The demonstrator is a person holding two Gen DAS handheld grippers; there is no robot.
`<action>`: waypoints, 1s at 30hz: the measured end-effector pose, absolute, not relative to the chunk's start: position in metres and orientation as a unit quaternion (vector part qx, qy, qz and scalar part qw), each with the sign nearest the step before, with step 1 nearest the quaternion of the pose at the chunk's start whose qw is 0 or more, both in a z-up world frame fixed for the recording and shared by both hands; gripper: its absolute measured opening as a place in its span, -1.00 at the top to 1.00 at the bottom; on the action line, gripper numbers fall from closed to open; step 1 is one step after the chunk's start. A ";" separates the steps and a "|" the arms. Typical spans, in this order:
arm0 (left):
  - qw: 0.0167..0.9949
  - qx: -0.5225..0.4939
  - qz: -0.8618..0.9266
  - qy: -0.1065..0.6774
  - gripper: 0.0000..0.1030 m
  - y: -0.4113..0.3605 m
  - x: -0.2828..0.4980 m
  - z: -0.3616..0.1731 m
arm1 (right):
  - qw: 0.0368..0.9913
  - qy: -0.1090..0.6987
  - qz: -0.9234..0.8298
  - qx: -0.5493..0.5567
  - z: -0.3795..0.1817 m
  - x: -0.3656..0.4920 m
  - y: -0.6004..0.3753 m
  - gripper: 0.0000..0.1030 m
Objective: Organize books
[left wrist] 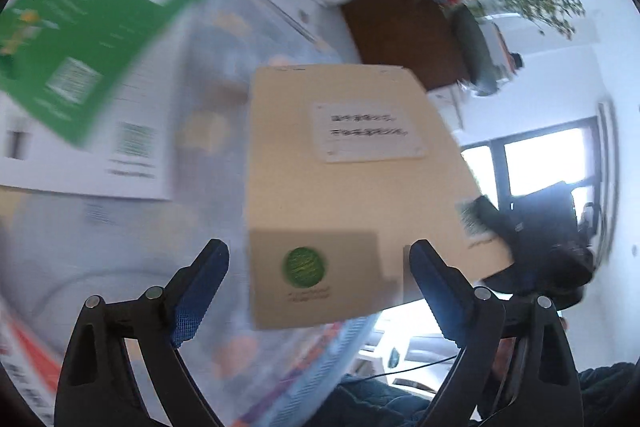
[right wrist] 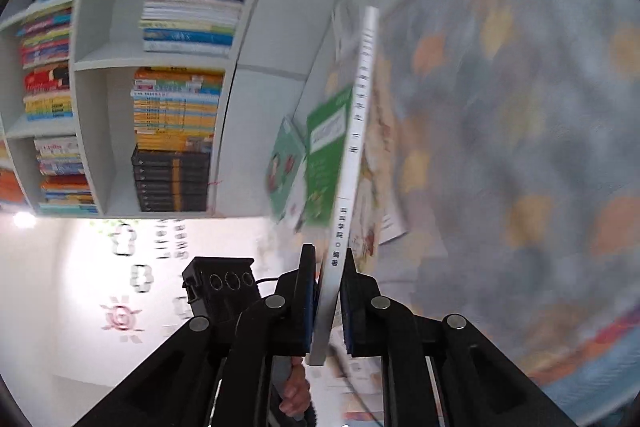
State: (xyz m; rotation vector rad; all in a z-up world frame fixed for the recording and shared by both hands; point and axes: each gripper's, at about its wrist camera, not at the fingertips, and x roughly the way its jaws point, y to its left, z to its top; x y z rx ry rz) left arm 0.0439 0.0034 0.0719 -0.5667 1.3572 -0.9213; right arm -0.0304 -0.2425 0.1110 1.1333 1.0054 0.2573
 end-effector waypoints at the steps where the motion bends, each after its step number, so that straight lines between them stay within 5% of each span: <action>1: 0.642 -0.258 -0.409 0.595 -0.76 -0.006 0.040 0.071 | 0.749 0.452 0.101 0.474 0.132 -0.037 -0.254 0.75; 12: 0.652 -0.440 -0.292 0.544 -0.77 -0.005 -0.015 0.042 | 0.875 0.473 0.099 0.014 0.219 -0.034 -0.271 0.79; 16: 0.670 -0.481 -0.204 0.527 -0.76 0.031 -0.045 0.038 | 0.848 0.482 0.214 0.048 0.190 -0.027 -0.241 0.85; 21: 0.715 -0.482 -0.121 0.492 -0.78 0.074 -0.095 0.053 | 0.771 0.495 0.305 0.261 0.156 -0.014 -0.270 0.82; 27: 0.707 -0.513 -0.060 0.484 -0.79 0.094 -0.127 0.039 | 0.757 0.445 0.261 0.400 0.149 -0.011 -0.379 0.49; 30: 0.699 -0.520 -0.057 0.487 -0.79 0.094 -0.127 0.036 | 0.750 0.431 0.231 0.446 0.143 -0.018 -0.419 0.17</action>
